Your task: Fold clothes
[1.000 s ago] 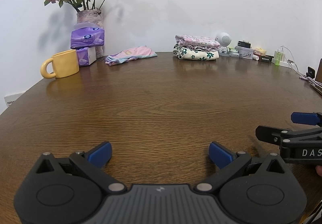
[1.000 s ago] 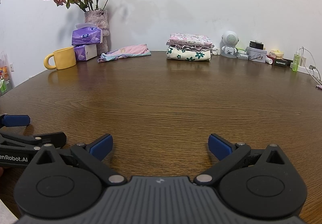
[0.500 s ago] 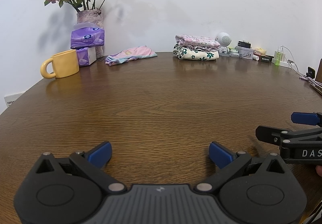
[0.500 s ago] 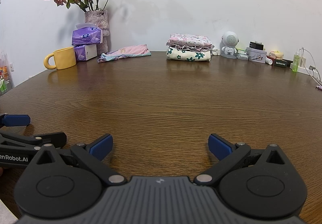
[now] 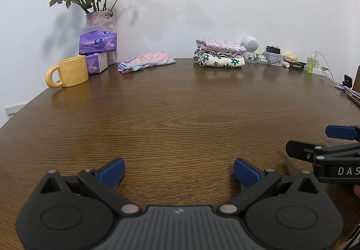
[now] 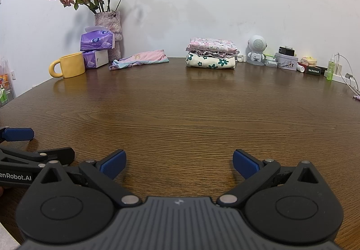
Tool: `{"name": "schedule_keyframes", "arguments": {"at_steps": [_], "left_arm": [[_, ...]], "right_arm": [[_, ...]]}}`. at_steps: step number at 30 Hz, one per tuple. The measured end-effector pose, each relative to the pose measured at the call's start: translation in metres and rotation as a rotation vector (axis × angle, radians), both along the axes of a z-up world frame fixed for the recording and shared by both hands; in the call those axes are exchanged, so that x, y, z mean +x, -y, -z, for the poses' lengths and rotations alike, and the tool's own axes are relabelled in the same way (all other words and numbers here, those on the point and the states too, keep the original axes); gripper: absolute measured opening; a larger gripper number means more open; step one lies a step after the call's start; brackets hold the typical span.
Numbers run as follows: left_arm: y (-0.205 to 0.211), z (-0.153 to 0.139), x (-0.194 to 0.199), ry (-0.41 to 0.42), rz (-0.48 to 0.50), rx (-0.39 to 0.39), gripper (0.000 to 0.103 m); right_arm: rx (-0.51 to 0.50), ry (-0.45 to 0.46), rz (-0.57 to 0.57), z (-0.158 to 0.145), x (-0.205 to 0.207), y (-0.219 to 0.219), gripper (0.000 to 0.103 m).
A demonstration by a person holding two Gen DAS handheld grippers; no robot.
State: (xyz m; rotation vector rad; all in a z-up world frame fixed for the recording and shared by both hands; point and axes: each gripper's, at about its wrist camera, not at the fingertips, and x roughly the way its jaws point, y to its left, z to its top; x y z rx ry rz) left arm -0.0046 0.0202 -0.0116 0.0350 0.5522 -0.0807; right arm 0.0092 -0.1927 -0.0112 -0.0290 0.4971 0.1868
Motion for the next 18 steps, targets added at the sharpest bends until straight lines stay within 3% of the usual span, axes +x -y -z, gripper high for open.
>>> {"name": "schedule_keyframes", "arguments": {"at_steps": [18], "left_arm": [[0.0011,-0.0004,0.0002,0.003,0.008,0.000,0.103]], "right_arm": [[-0.004,0.003,-0.001,0.0007,-0.0005,0.0001,0.103]]}}
